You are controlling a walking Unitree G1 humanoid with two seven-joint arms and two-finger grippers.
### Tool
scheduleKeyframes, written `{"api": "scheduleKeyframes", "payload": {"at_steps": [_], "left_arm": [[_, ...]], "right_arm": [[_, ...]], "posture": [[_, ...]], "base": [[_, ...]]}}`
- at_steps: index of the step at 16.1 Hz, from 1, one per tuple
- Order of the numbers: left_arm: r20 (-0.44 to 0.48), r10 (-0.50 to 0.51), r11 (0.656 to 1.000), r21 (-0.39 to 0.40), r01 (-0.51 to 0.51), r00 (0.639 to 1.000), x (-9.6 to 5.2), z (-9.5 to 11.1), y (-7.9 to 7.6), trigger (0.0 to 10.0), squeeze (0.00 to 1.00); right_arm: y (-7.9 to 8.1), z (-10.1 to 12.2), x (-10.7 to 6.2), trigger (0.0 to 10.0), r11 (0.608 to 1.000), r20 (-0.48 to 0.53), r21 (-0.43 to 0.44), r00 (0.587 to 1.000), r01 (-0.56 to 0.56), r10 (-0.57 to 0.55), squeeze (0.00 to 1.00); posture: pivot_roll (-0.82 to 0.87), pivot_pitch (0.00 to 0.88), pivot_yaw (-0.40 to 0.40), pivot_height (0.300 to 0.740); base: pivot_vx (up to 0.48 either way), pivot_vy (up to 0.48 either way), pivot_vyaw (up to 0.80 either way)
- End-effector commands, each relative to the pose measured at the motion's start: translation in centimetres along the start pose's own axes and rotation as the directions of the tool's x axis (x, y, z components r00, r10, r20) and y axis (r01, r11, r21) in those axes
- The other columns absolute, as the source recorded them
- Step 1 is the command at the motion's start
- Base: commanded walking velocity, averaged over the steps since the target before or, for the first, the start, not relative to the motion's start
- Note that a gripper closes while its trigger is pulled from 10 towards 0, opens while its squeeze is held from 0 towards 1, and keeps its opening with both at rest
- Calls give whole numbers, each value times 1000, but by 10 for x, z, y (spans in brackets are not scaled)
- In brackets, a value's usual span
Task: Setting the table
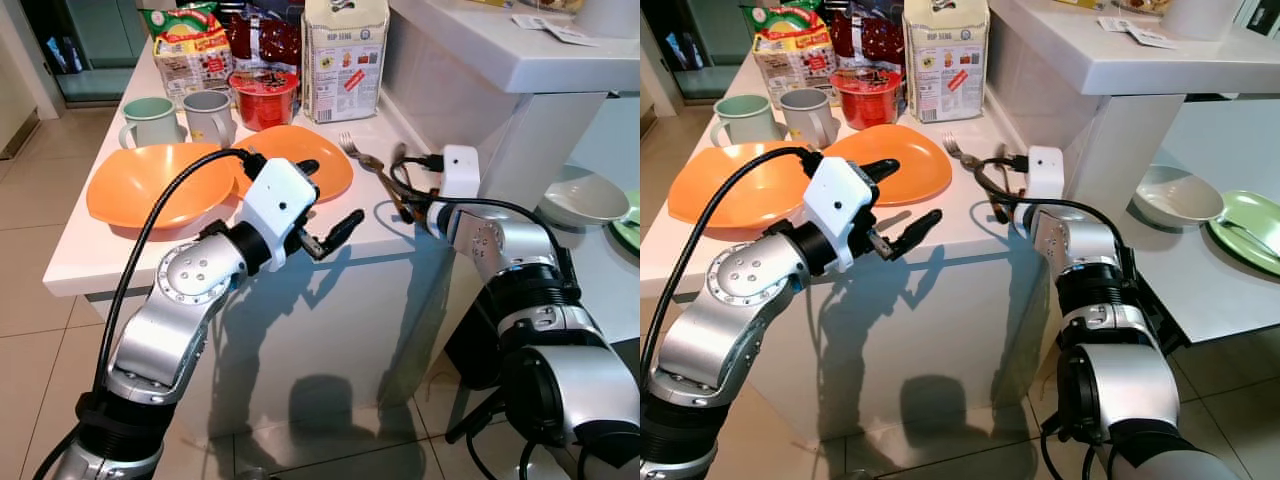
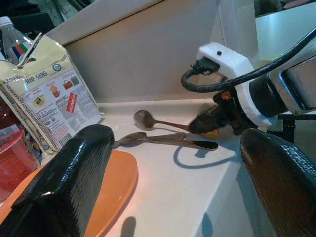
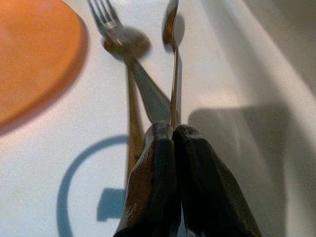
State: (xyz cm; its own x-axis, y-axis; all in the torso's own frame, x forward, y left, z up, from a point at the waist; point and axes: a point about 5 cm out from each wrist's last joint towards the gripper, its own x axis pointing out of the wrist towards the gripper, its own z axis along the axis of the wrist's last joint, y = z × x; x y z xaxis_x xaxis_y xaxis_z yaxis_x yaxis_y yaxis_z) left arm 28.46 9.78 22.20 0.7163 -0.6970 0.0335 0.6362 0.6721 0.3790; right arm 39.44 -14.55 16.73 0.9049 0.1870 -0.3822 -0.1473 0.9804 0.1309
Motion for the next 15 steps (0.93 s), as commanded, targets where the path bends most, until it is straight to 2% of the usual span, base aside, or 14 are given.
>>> {"api": "scheduleKeyframes", "payload": {"at_steps": [1, 3, 6, 9, 15], "left_arm": [[6, 25, 1000, 11, -25, 1000, 1, 3, 6, 10000, 0], [10, 50, 999, 15, -50, 999, 2, 4, 9, 10000, 0], [12, 102, 995, 20, -103, 995, 2, 4, 16, 10000, 0], [20, 173, 985, 17, -173, 985, 2, 4, 24, 10000, 0], [19, 183, 983, 6, -184, 983, 3, 1, 20, 10000, 0]], "right_arm": [[5, 12, -2, 0, 998, 71, -61, 997, -24, 29, 0], [12, 19, -4, 0, 990, 123, -132, 991, -39, 56, 0], [15, 31, -9, 0, 984, 216, -178, 974, -20, 59, 0], [14, 29, -13, 0, 983, 251, -185, 968, 14, 34, 0], [4, 18, -13, 0, 982, 250, -169, 967, 87, -42, 0]], "posture": [[46, 0, -27, 740], [46, 0, -27, 740], [46, 0, -18, 740], [50, 0, -11, 740], [45, 0, -10, 740]], "base": [[0, 0, 0], [0, 0, 0], [0, 0, 0], [0, 0, 0], [0, 0, 0]]}}
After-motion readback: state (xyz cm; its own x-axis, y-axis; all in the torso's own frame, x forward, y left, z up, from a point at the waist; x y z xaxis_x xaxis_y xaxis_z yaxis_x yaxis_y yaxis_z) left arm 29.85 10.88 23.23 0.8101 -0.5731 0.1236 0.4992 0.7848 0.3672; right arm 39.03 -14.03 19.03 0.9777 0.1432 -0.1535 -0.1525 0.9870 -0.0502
